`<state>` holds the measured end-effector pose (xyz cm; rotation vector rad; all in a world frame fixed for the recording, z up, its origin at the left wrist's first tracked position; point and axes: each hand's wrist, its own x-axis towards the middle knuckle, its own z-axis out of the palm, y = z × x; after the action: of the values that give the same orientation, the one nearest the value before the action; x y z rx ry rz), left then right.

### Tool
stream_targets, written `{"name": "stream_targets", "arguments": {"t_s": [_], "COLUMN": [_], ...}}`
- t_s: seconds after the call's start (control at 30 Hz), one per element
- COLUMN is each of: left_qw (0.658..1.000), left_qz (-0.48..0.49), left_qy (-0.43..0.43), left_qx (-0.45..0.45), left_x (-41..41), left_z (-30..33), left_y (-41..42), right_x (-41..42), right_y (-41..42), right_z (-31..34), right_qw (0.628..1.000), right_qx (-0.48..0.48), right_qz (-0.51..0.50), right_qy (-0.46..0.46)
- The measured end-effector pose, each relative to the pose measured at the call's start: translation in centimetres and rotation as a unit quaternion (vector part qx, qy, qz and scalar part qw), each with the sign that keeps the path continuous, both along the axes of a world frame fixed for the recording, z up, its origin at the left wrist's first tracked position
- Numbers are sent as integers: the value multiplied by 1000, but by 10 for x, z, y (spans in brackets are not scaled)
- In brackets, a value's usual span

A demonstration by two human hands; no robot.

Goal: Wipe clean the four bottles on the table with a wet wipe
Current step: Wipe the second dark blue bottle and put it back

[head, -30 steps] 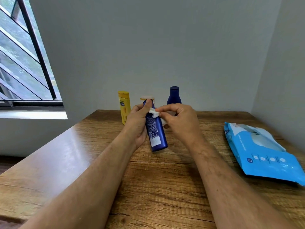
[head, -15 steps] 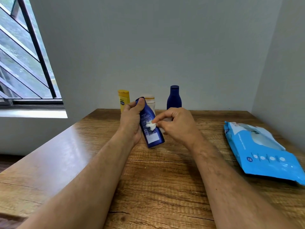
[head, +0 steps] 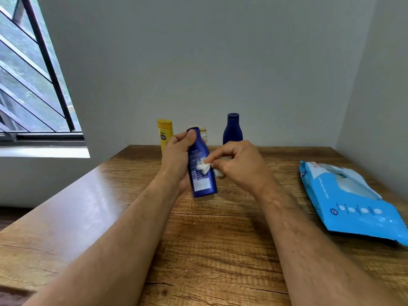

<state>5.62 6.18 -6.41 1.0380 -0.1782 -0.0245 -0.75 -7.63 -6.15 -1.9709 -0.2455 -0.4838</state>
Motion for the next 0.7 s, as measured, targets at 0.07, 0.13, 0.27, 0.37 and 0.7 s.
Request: {"name": "stream_targets", "arguments": {"t_s": [0.07, 0.13, 0.27, 0.37, 0.7], "left_qw": [999, 996, 994, 998, 995], "left_qz": [46, 73, 77, 25, -30], "left_qy": [11, 27, 50, 47, 78], "left_qx": [-26, -43, -64, -44, -50], "left_x": [6, 10, 11, 6, -4], "left_z": [1, 0, -1, -2, 0], "left_y": [7, 10, 11, 5, -4], "right_x": [0, 1, 2, 3, 1], "right_y": [3, 3, 1, 4, 1], "right_z": [-3, -4, -4, -3, 2], "right_qw": [997, 994, 996, 999, 999], "right_qx": [-59, -86, -57, -12, 46], "right_qz": [16, 22, 21, 8, -11], "right_qy": [37, 57, 66, 49, 16]}}
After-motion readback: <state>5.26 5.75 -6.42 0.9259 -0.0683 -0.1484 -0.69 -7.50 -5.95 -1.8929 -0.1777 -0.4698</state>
